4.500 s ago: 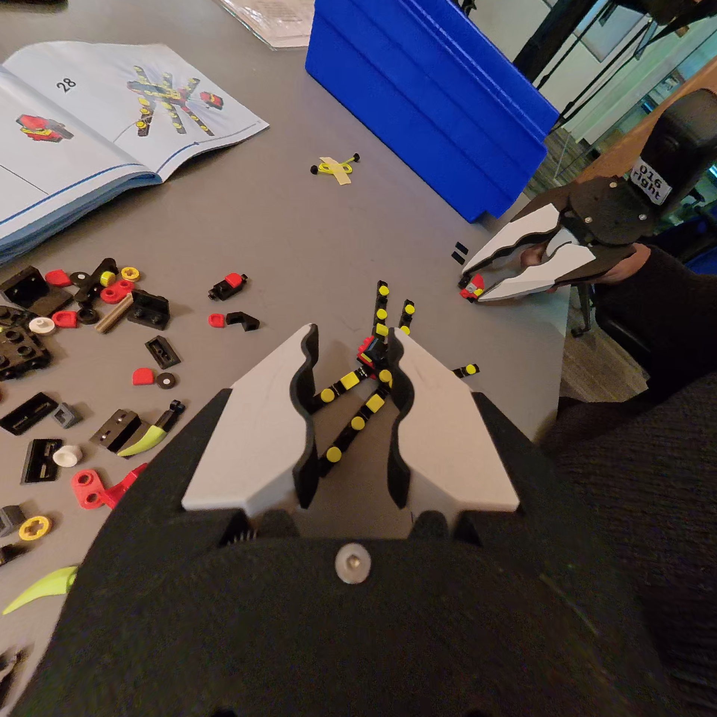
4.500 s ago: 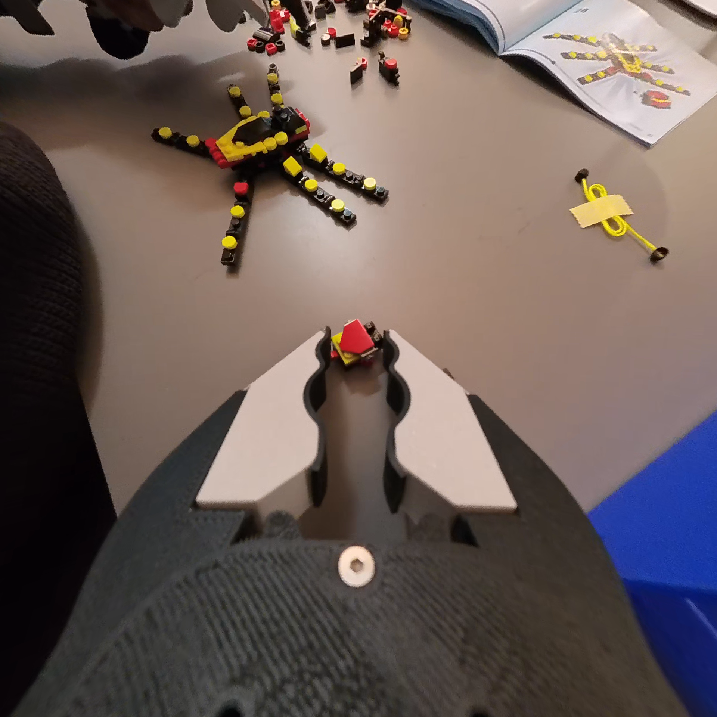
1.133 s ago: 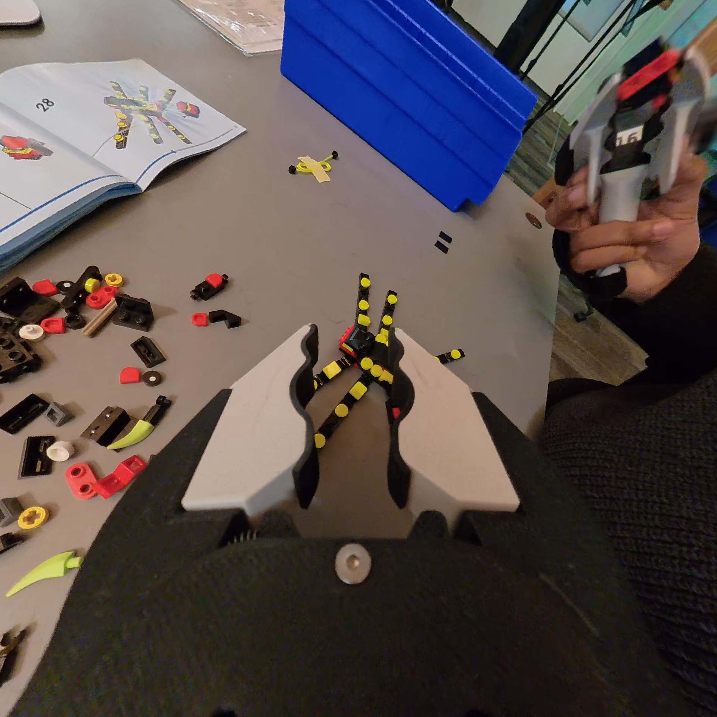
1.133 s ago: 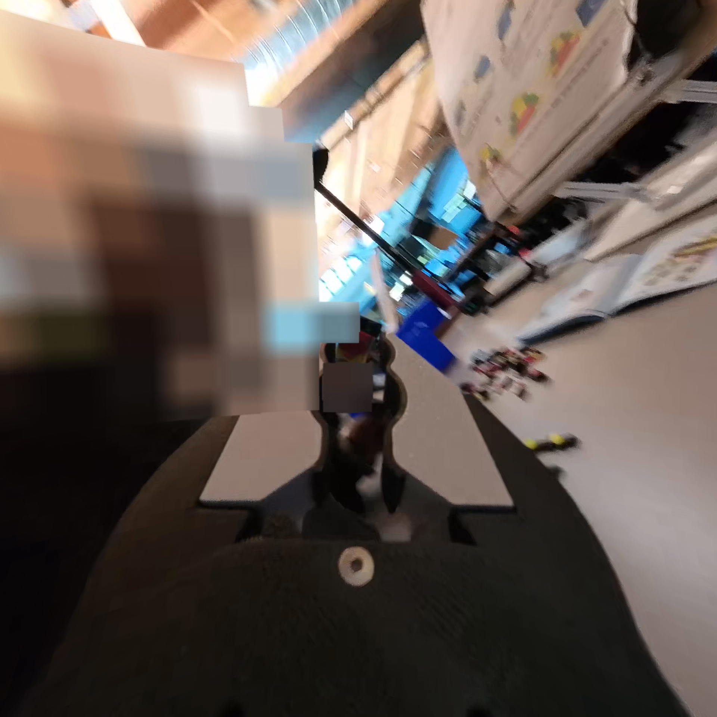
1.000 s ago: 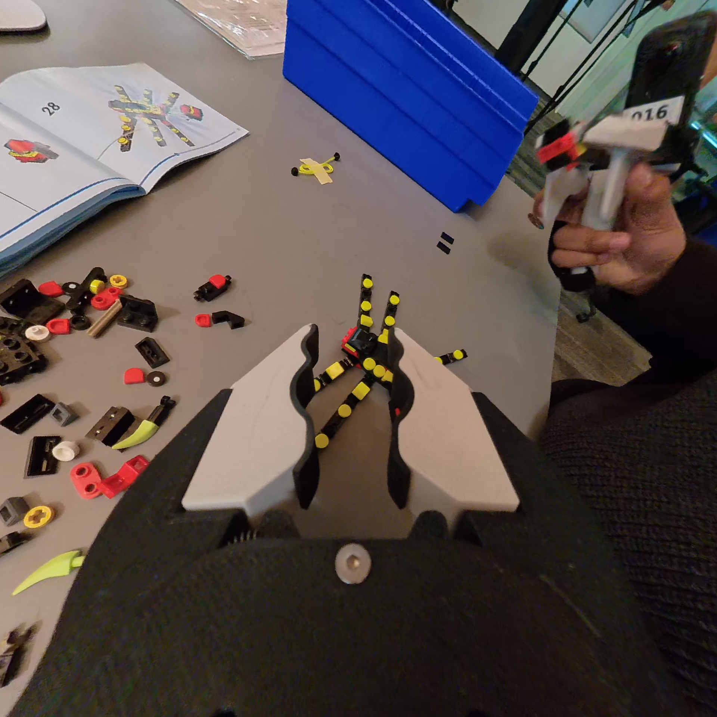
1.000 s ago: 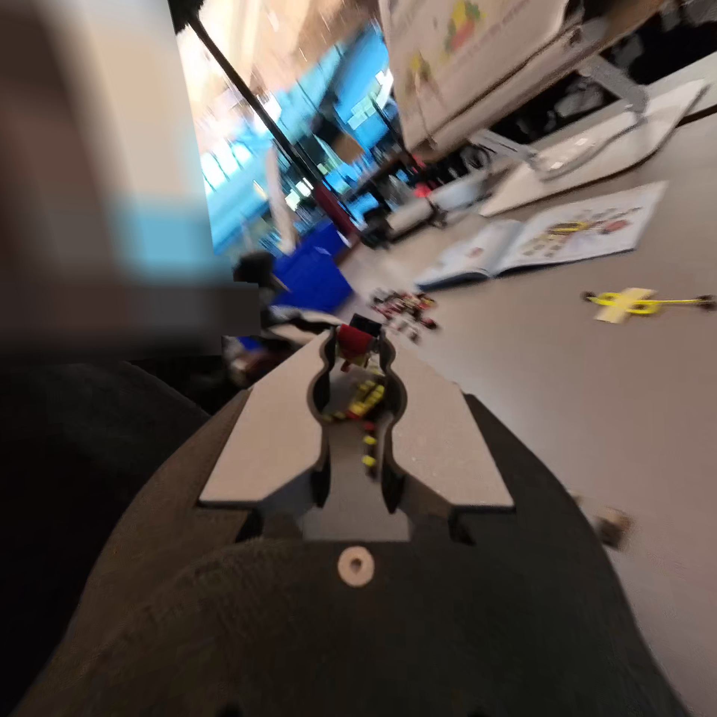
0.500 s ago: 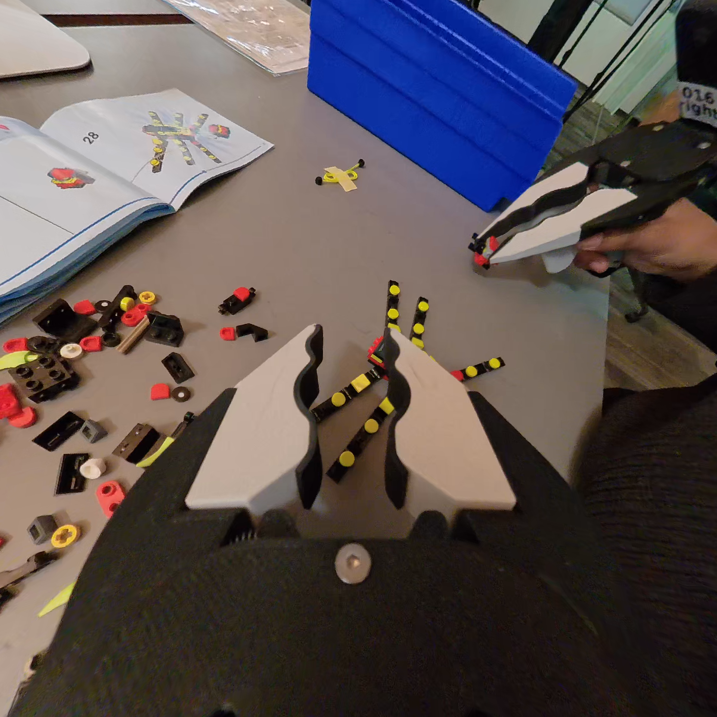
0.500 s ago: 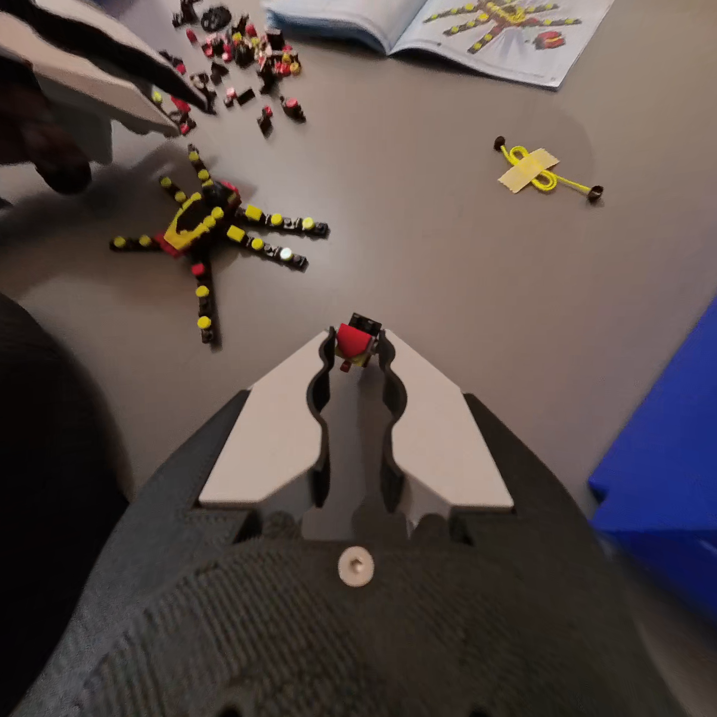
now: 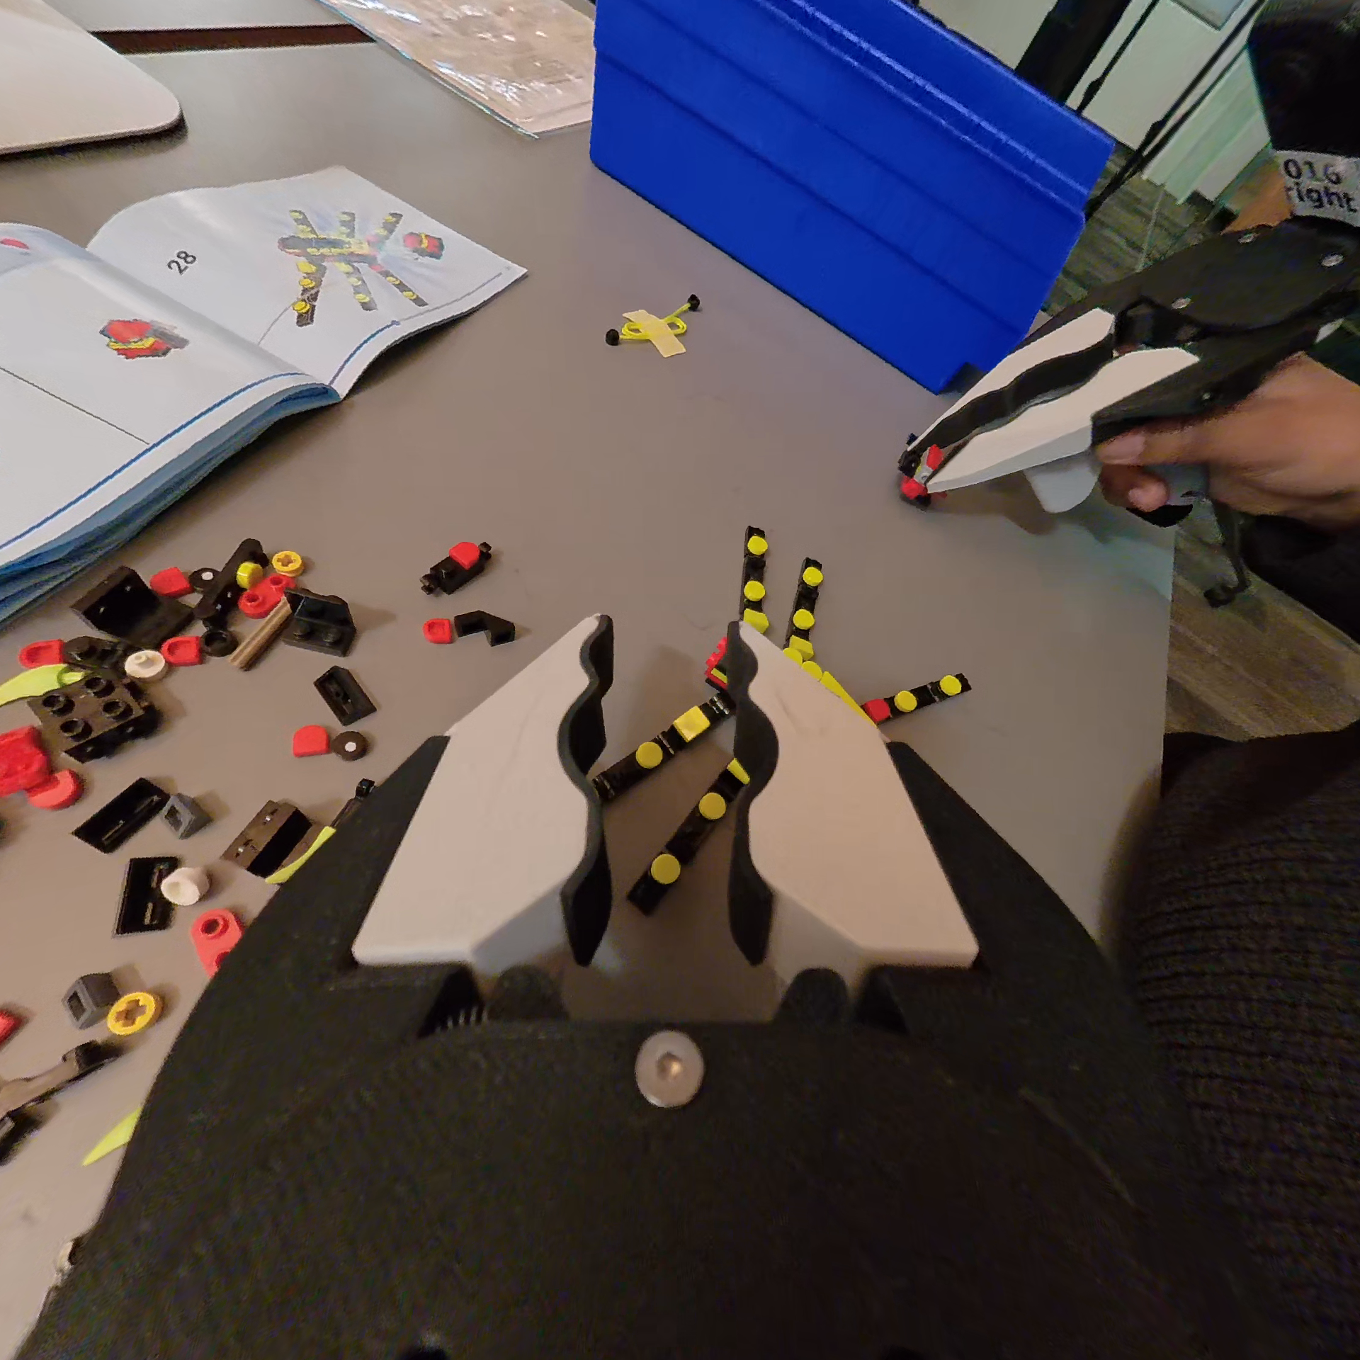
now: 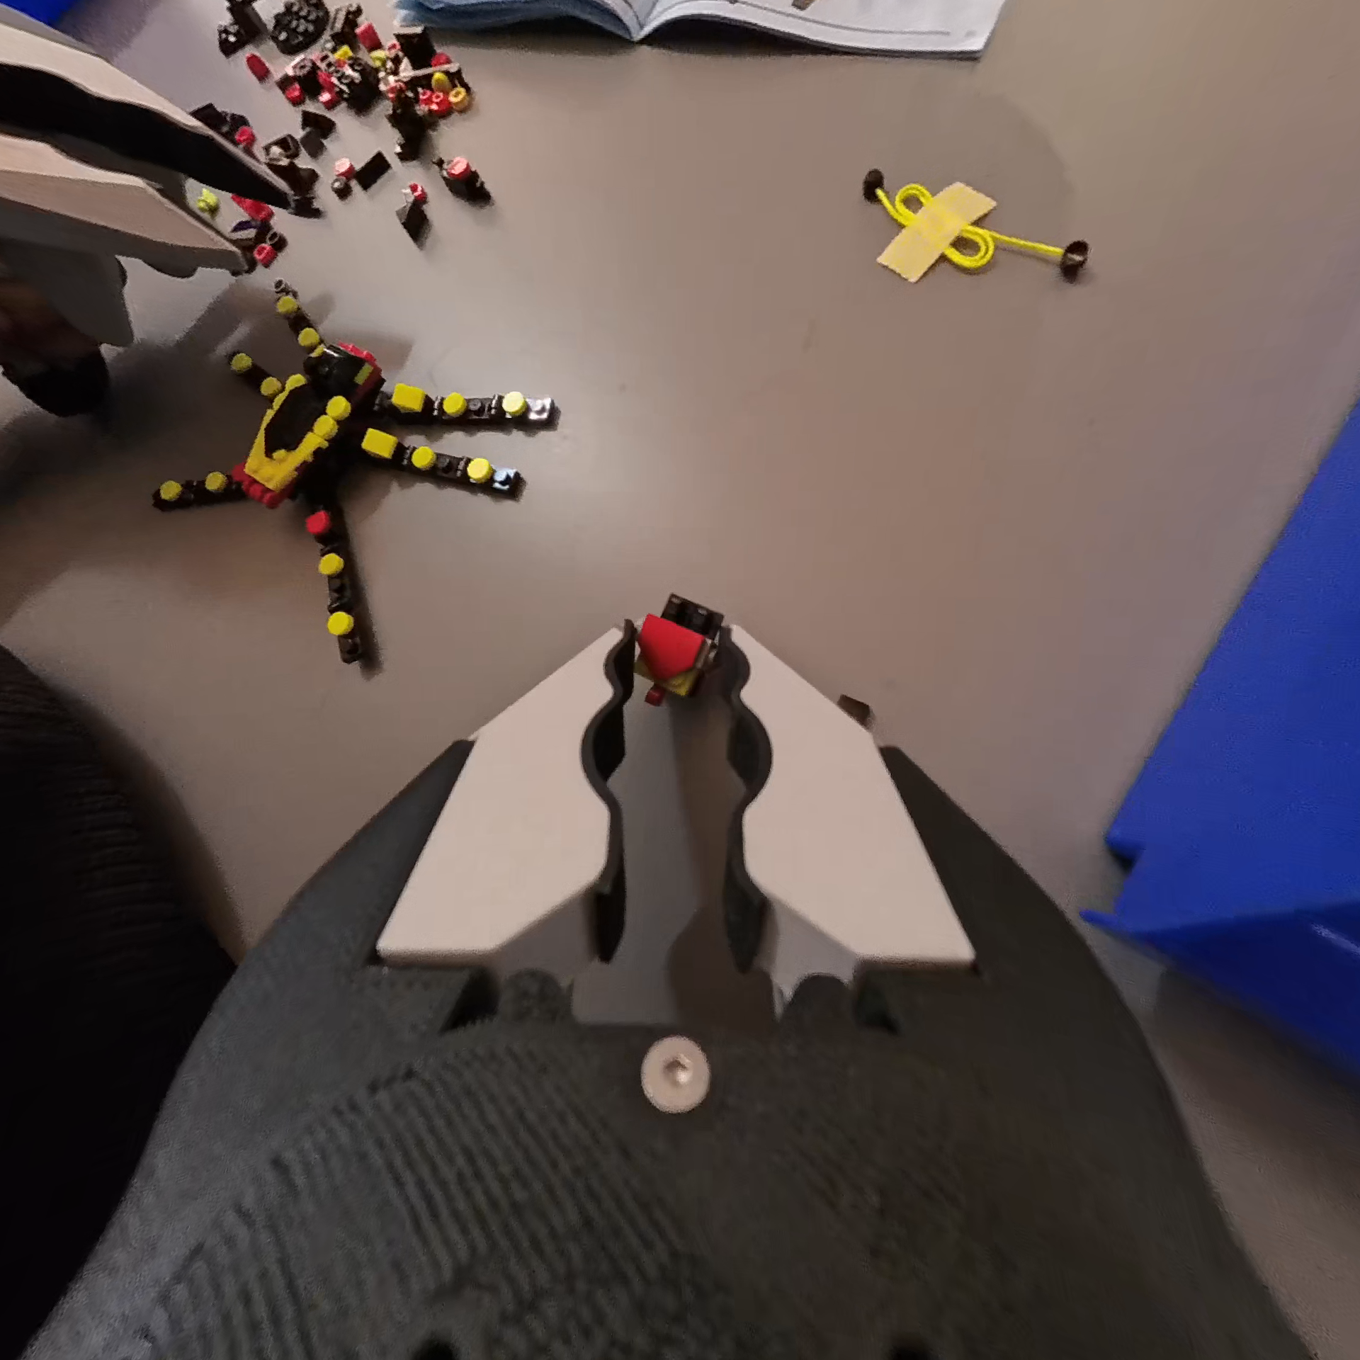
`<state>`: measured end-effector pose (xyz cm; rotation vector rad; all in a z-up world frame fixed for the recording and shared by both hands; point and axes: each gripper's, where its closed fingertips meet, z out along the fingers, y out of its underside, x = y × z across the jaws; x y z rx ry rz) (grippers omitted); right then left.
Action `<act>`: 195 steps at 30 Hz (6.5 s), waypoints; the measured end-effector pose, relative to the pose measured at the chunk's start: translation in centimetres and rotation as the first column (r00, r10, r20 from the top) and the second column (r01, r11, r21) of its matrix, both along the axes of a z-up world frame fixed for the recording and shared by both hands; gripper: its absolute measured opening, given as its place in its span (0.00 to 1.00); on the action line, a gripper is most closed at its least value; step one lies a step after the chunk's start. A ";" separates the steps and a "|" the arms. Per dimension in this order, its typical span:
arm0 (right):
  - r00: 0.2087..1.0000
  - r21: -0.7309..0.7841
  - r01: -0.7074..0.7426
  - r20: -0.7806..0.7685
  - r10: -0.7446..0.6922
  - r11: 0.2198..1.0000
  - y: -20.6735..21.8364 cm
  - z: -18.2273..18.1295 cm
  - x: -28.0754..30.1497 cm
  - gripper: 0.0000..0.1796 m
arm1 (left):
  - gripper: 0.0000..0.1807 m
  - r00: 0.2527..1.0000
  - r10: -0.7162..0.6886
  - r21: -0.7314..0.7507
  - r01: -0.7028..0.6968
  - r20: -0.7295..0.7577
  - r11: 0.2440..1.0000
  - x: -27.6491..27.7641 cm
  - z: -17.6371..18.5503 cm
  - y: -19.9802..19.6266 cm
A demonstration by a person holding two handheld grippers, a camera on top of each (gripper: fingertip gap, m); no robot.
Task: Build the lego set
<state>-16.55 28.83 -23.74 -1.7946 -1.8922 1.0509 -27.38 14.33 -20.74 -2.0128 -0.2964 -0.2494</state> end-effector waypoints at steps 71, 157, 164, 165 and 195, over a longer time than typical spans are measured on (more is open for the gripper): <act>0.951 -0.042 -0.092 -0.301 0.075 0.995 -0.7 4.0 -2.5 0.09 | 0.16 0.959 0.284 0.217 -0.281 0.017 0.935 -8.4 2.9 -2.8; 0.987 -0.147 -0.092 -0.147 0.070 0.985 -2.2 2.9 -1.1 0.09 | 0.18 0.967 0.217 0.117 -0.202 -0.130 0.972 -6.6 1.9 -1.7; 0.987 -0.150 -0.089 -0.145 0.067 0.985 -2.2 2.9 -1.1 0.10 | 0.18 0.967 0.218 0.115 -0.203 -0.130 0.972 -6.6 1.9 -1.7; 0.987 -0.151 -0.089 -0.145 0.067 0.985 -2.2 2.9 -1.1 0.10 | 0.18 0.967 0.218 0.115 -0.203 -0.130 0.972 -6.6 1.9 -1.7; 0.972 -0.120 -0.125 -0.213 0.098 0.985 -3.5 5.0 -0.3 0.10 | 0.40 0.855 -0.356 -0.252 0.275 -0.377 0.928 5.1 -2.1 0.1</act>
